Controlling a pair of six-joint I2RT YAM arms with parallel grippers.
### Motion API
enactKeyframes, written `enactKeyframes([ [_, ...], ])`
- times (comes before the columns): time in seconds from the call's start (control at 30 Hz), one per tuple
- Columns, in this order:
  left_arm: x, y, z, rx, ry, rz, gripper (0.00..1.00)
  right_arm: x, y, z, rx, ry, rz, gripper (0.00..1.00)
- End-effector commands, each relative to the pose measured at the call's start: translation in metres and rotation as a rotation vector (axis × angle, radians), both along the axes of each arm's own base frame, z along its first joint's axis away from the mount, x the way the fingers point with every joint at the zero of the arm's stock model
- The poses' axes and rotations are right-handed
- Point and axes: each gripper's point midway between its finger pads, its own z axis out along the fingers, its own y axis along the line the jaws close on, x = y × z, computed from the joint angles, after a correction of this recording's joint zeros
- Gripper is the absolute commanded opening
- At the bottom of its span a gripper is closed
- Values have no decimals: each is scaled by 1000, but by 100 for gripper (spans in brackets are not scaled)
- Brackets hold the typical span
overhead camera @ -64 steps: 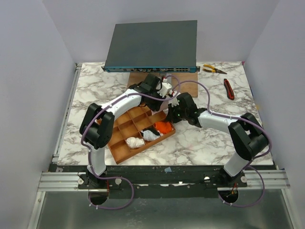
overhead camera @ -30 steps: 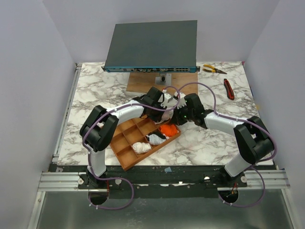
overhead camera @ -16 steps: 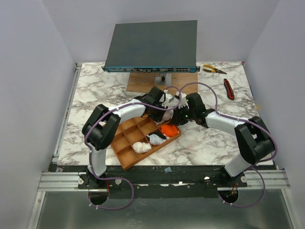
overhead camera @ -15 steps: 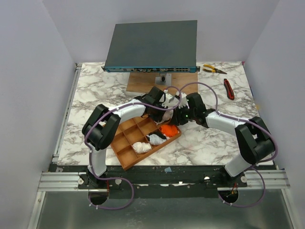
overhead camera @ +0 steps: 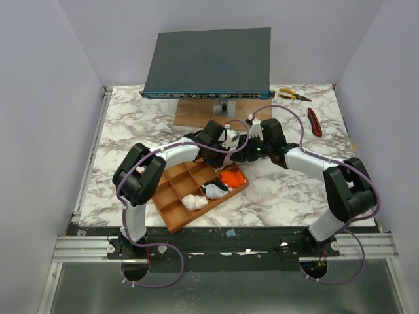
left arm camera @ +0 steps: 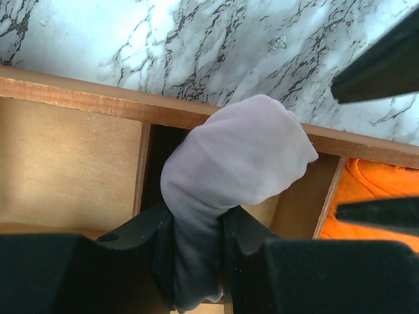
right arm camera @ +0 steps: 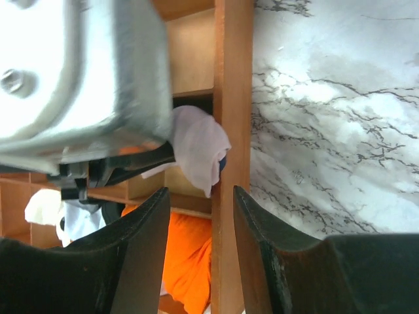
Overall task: Roll the underwear
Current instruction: Move the storage box containing underwear, then place the underwear in the storage box.
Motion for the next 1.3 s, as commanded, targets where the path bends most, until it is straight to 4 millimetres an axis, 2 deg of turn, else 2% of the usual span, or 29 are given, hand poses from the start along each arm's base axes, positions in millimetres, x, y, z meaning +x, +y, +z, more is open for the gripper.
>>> enactKeyframes([
  [0.0,-6,-5,2,-18,-7,-27,0,16,-2,-5,42,47,-71,46],
  [0.17,-6,-6,2,-27,-4,-29,0,21,-7,-17,83,99,-103,45],
  [0.4,-5,-8,3,-29,-6,-31,0,17,5,-15,166,129,-48,45],
  [0.63,-6,-7,3,-27,-6,-30,0,18,6,-16,184,140,-45,44],
  [0.97,-6,-8,3,-39,-14,-33,0,21,8,-44,155,213,-45,42],
  [1.13,-6,-7,2,-24,-18,-63,0,23,1,-55,88,223,-86,39],
  [1.27,-7,-10,4,-32,-10,-85,11,18,-2,-66,33,232,-97,38],
])
